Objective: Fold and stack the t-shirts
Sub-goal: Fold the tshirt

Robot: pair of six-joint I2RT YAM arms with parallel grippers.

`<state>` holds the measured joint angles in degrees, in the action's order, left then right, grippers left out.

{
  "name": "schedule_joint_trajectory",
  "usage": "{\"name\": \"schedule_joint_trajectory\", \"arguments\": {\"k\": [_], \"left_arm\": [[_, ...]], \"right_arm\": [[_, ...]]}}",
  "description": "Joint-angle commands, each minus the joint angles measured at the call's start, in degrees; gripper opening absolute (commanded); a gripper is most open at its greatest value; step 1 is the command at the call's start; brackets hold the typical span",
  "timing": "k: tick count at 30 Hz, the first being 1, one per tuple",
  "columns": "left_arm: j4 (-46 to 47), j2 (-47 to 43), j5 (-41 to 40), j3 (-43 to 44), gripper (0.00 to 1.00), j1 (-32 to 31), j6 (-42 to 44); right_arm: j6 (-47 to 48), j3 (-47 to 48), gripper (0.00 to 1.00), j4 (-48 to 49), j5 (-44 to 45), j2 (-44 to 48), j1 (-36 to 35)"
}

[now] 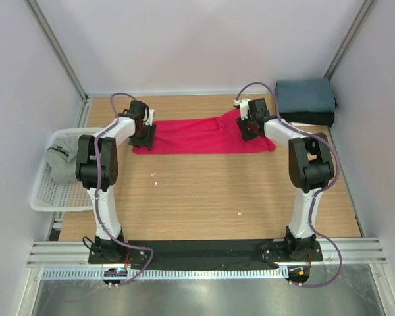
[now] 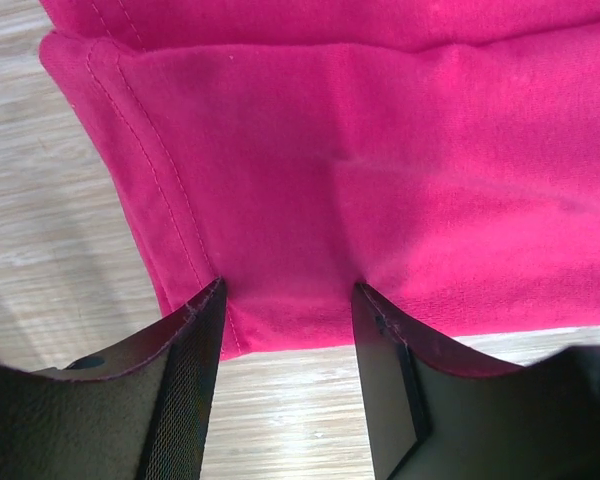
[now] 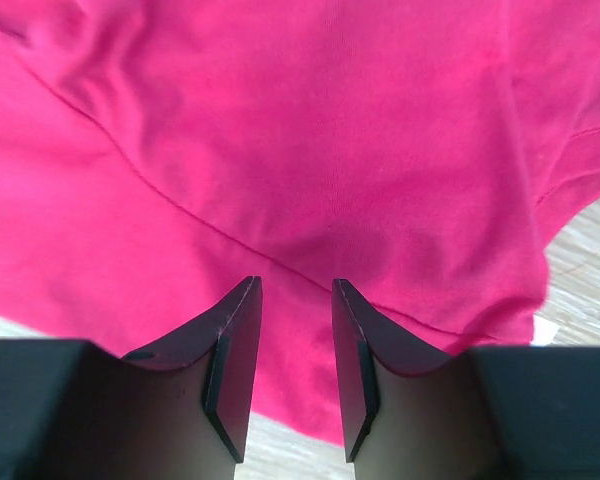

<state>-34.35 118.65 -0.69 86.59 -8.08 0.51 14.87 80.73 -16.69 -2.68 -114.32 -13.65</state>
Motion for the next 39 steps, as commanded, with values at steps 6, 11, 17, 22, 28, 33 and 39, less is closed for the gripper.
{"name": "schedule_joint_trajectory", "arguments": {"k": [6, 11, 17, 22, 28, 33, 39], "left_arm": [[0.2, -1.9, -6.0, -8.4, 0.46, -3.5, 0.9], [-0.4, -2.0, -5.0, -10.3, 0.1, -3.6, 0.4], [-6.2, -6.2, -2.8, -12.8, 0.0, -4.3, -0.2], [-10.1, -10.4, -0.4, -18.6, 0.0, -7.6, 1.3], [-9.6, -16.3, 0.4, -24.7, 0.0, -16.1, 4.8], [-11.9, -18.2, 4.6, -25.2, 0.0, -22.7, 7.7], [-12.4, -15.9, 4.2, -24.1, 0.01, -33.0, 9.2]], "right_arm": [[-0.3, 5.5, 0.4, -0.8, 5.1, -8.7, -0.1], [-1.0, 8.9, 0.4, -2.1, 5.5, -11.6, -0.1], [-0.3, 10.9, 0.39, -2.6, 7.3, -13.0, -0.1], [0.1, 17.4, 0.39, -3.6, 8.2, -16.7, -0.1], [-2.2, 32.5, 0.39, -9.4, 6.9, -25.7, -0.1], [-3.9, 47.5, 0.39, -15.3, 6.4, -33.0, -0.1], [-5.6, 54.0, 0.4, -16.7, 4.3, -35.5, -0.3]]}}
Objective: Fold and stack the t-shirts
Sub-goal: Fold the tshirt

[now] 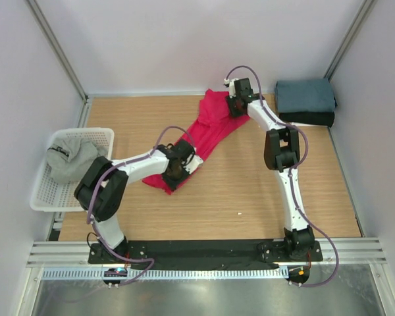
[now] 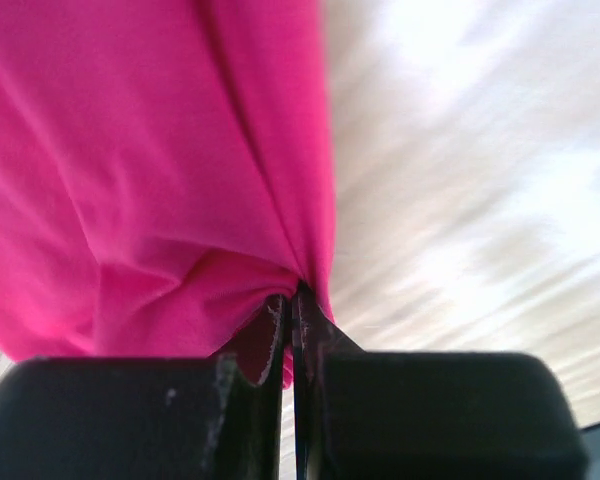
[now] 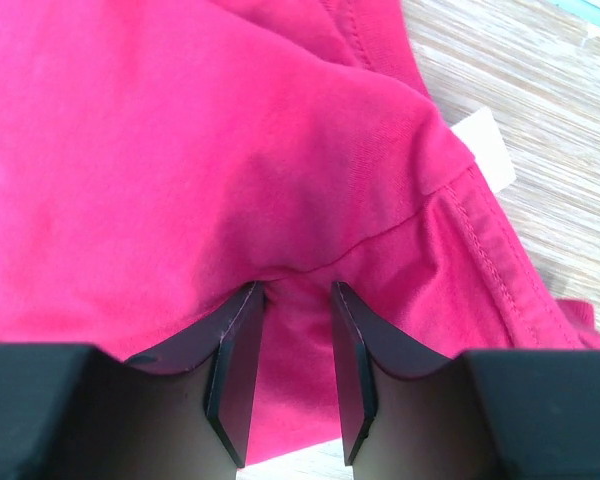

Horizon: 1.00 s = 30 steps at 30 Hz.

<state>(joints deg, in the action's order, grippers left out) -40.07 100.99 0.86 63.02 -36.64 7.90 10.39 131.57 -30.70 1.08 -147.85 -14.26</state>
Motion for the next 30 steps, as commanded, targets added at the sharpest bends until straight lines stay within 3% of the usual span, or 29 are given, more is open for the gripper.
{"name": "schedule_joint_trajectory", "arguments": {"k": [1, 5, 9, 12, 13, 16, 19, 27, 30], "left_arm": [[-7.2, 2.4, 2.3, 0.1, 0.01, -7.4, 1.8], [-9.1, 6.1, 1.4, 4.2, 0.03, -13.9, 1.4], [-10.0, 9.5, 0.8, 9.6, 0.07, -22.5, 1.4], [-11.8, 11.0, -0.4, 12.5, 0.25, -26.5, 2.1], [-12.2, 10.8, -0.3, 13.7, 0.35, -27.2, 2.0], [-14.8, 7.3, 0.7, 16.2, 0.5, -28.0, 1.2], [-15.1, 2.8, -3.5, 17.7, 0.61, -28.0, 0.6], [-7.9, -1.7, -23.8, 14.9, 0.63, -27.3, 4.0], [-4.8, -2.1, -24.2, 11.2, 0.63, -26.6, 5.7]], "right_arm": [[-1.0, 3.7, 0.4, -2.9, 0.4, -2.1, 0.1], [0.1, 4.8, 0.4, -4.6, 0.3, -1.7, -0.4], [1.5, -0.4, 0.4, -3.1, 1.2, 2.0, -0.5], [2.6, -3.9, 0.4, -2.1, 2.8, 4.8, -0.3], [2.8, -4.4, 0.4, -2.2, 2.8, 5.2, -0.2], [2.7, -6.8, 0.4, -2.3, 2.8, 7.7, 0.2], [3.2, -9.4, 0.4, -0.9, 3.4, 9.6, 0.5], [2.5, -9.8, 0.4, -1.5, 3.0, 11.0, 1.2], [2.4, -11.7, 0.4, -0.9, 2.8, 13.0, 1.2]]}}
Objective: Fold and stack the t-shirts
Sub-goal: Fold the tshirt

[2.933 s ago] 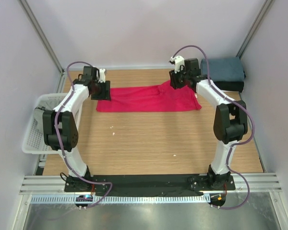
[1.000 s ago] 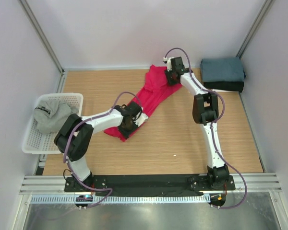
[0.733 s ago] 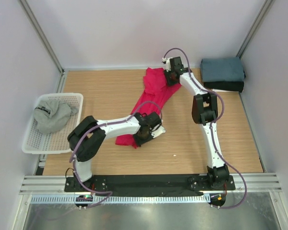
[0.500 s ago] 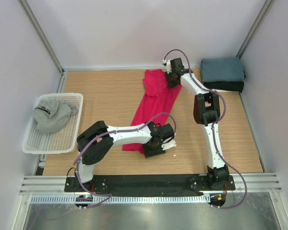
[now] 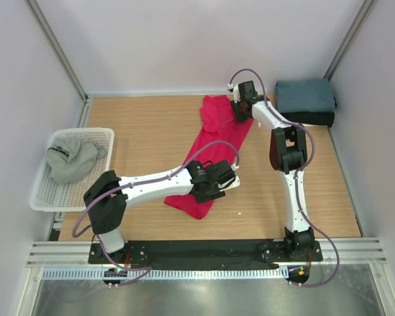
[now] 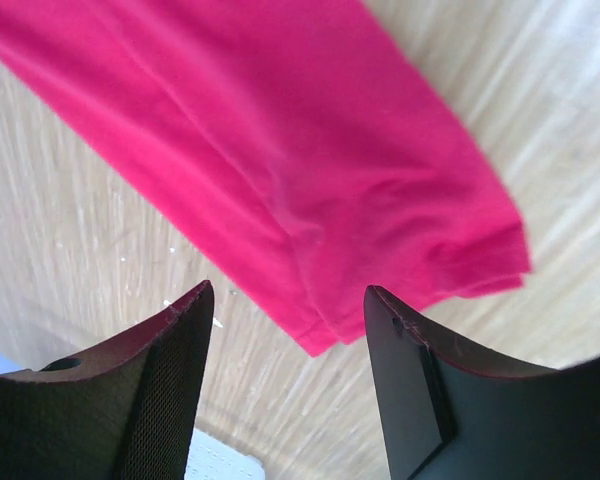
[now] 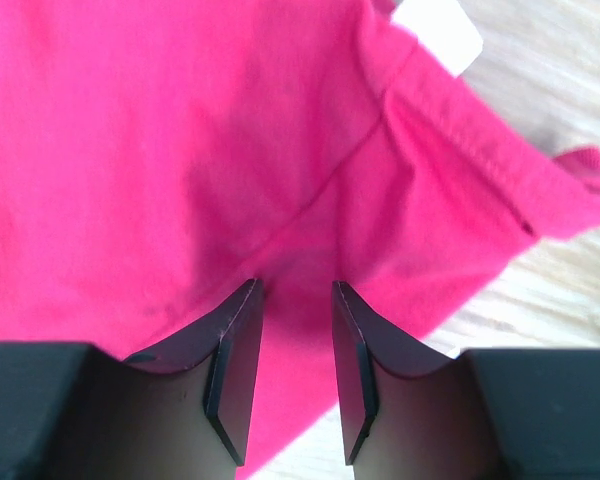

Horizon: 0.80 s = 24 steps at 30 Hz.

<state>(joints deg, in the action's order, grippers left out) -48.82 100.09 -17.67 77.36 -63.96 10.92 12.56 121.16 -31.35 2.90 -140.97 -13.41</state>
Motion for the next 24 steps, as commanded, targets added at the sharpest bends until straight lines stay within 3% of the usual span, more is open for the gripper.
{"name": "schedule_joint_trajectory", "arguments": {"k": [1, 8, 12, 24], "left_arm": [[4.7, -1.1, -5.6, -4.1, 0.62, 0.8, 3.1], [5.8, 0.2, 3.4, -6.2, 0.54, 0.7, 1.1], [5.2, 2.2, 4.6, -5.7, 0.51, 0.7, 0.3], [5.1, 11.9, 6.1, -2.7, 0.48, -1.5, -1.7]], "right_arm": [[0.1, -1.9, 0.4, 0.2, 1.1, 7.4, 0.3], [-0.6, -5.8, 0.4, 0.5, 1.6, 11.8, 0.4], [-1.1, -8.4, 0.4, 1.6, 2.2, 13.5, 1.1], [-4.0, -6.8, 0.4, 0.7, 3.7, 6.9, 1.7]]}}
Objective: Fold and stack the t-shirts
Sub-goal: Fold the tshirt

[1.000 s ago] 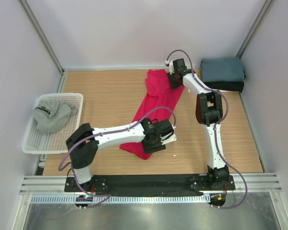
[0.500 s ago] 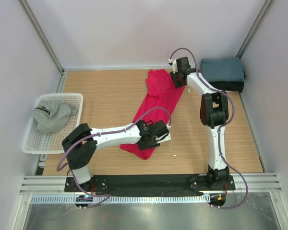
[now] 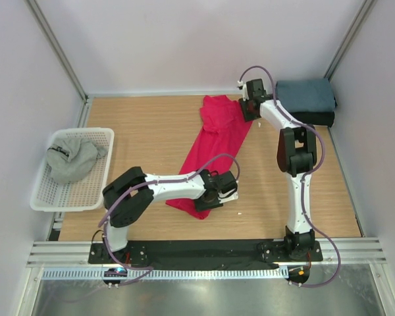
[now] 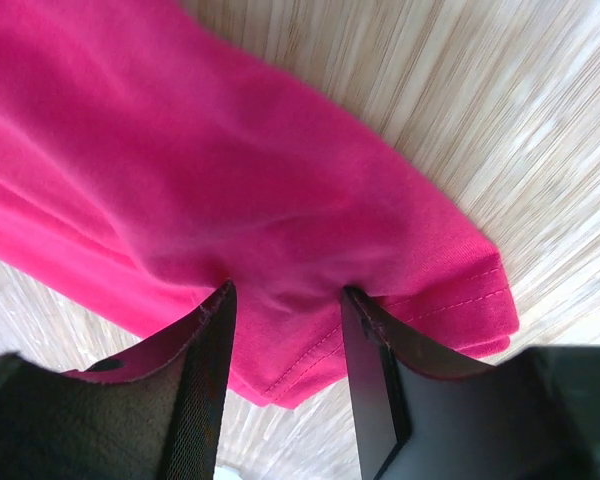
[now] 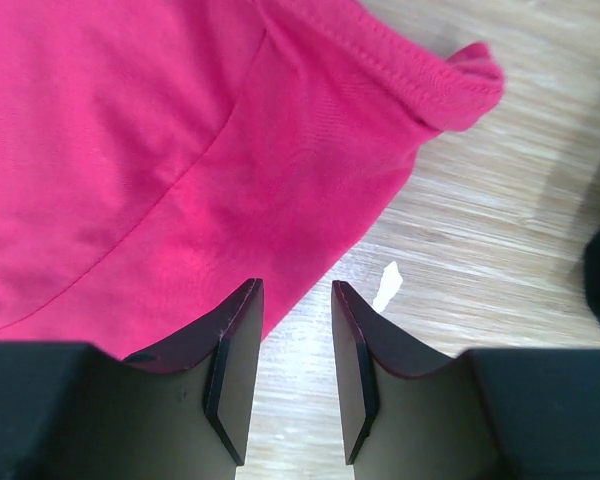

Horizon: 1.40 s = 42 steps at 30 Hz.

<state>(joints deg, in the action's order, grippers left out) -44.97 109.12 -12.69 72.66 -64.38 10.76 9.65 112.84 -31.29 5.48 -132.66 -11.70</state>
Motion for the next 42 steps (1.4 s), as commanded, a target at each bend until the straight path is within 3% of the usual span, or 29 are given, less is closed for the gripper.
{"name": "schedule_joint_trajectory", "arguments": {"k": [1, 6, 19, 29, 35, 39, 40, 41, 42], "left_arm": [[1.0, 3.5, 1.3, 2.4, 0.48, -1.3, -1.7], [0.0, 7.2, 1.3, 5.3, 0.47, -4.0, -2.4], [-6.1, 15.5, 1.4, 16.4, 0.45, -11.6, -3.6], [-11.4, 23.1, -0.1, 29.7, 0.45, -13.3, -4.6], [-12.2, 25.2, -2.4, 33.3, 0.46, -14.8, -4.6], [-11.4, 21.1, -3.6, 31.1, 0.61, -14.7, -3.5], [-10.8, 19.5, -3.3, 29.1, 0.68, -14.7, -2.8], [-9.9, 17.1, -3.7, 27.6, 0.78, -14.7, -2.7], [-8.7, 12.7, -3.6, 26.6, 0.99, -14.7, -2.3]], "right_arm": [[-1.1, 1.9, 0.4, 0.5, 1.0, -1.9, -0.1], [-1.1, 4.2, 0.4, -0.1, 0.2, -4.9, 0.0], [-2.1, 22.2, 0.41, -5.5, -4.3, -16.7, -0.1], [-1.8, 25.8, 0.42, -4.6, -7.8, -17.4, -0.5], [-2.0, 25.9, 0.44, -4.1, -7.9, -16.9, -1.0], [-2.4, 23.8, 0.44, -4.0, -7.1, -12.3, -0.7], [-2.4, 22.8, 0.44, -4.0, -7.0, -10.6, -0.5], [-2.1, 21.0, 0.44, -3.8, -6.8, -6.1, -0.5], [-1.8, 20.6, 0.44, -3.9, -5.9, -3.9, -0.4]]}}
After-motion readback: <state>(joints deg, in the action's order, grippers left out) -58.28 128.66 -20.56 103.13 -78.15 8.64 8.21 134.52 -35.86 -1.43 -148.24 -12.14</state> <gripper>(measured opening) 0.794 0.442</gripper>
